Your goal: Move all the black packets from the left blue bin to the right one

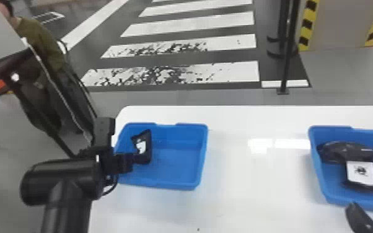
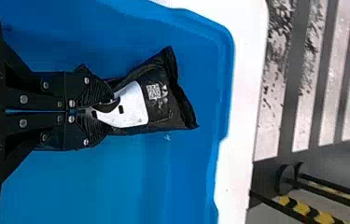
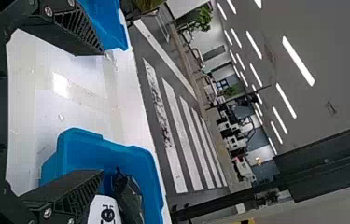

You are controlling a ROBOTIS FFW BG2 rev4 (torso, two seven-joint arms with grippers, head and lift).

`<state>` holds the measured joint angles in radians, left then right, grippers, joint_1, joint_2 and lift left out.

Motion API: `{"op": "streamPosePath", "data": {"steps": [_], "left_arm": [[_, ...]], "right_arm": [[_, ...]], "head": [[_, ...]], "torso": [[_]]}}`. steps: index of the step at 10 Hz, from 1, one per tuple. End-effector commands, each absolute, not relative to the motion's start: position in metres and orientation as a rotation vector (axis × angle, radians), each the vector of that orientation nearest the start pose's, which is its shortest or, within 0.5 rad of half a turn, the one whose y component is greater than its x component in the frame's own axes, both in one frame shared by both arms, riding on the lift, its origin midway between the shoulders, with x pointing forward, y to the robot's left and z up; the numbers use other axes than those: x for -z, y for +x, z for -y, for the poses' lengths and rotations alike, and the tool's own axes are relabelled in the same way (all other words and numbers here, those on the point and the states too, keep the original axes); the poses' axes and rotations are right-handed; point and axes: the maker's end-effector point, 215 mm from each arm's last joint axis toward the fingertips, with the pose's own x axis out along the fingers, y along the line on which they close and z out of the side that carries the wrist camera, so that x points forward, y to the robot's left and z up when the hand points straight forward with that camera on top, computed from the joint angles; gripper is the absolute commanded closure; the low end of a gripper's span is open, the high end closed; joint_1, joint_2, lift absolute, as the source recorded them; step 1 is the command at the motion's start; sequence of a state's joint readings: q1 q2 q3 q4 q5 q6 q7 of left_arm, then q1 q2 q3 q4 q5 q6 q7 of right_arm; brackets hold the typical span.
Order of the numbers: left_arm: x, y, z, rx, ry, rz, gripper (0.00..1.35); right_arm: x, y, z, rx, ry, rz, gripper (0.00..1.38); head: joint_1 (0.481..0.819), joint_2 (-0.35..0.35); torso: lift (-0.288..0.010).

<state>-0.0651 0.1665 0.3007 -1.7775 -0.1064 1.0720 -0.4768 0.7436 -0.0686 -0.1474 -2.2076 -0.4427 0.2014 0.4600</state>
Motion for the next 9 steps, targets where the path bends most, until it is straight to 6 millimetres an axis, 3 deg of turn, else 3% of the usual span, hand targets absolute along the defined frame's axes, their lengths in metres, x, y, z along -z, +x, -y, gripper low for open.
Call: {"op": "streamPosePath", "data": {"steps": [1, 2, 4, 5, 7, 9], "left_arm": [[0.409, 0.523, -0.352, 0.121, -0.061, -0.605, 1.21], [0.377, 0.522, -0.313, 0.205, -0.042, -0.515, 1.21], [0.343, 0.509, -0.215, 0.415, -0.052, -0.429, 1.21], [0.332, 0.496, -0.156, 0.543, -0.070, -0.404, 1.21], [0.317, 0.471, -0.069, 0.743, -0.118, -0.383, 1.21], [0.309, 0.452, -0.020, 0.861, -0.130, -0.379, 1.21]], "right_arm": [[0.359, 0.357, 0.191, -0.401, 0.362, -0.196, 0.13], [0.354, 0.360, 0.190, -0.414, 0.358, -0.183, 0.13], [0.327, 0.375, 0.178, -0.459, 0.347, -0.122, 0.13], [0.313, 0.383, 0.167, -0.498, 0.355, -0.090, 0.13], [0.300, 0.392, 0.144, -0.555, 0.396, -0.059, 0.13], [0.295, 0.401, 0.130, -0.589, 0.414, -0.046, 0.13]], "head": [[0.695, 0.247], [0.695, 0.234], [0.695, 0.145], [0.695, 0.090], [0.695, -0.004], [0.695, -0.097]], "torso": [[-0.140], [-0.140], [-0.140], [-0.140], [-0.140], [-0.140]]}}
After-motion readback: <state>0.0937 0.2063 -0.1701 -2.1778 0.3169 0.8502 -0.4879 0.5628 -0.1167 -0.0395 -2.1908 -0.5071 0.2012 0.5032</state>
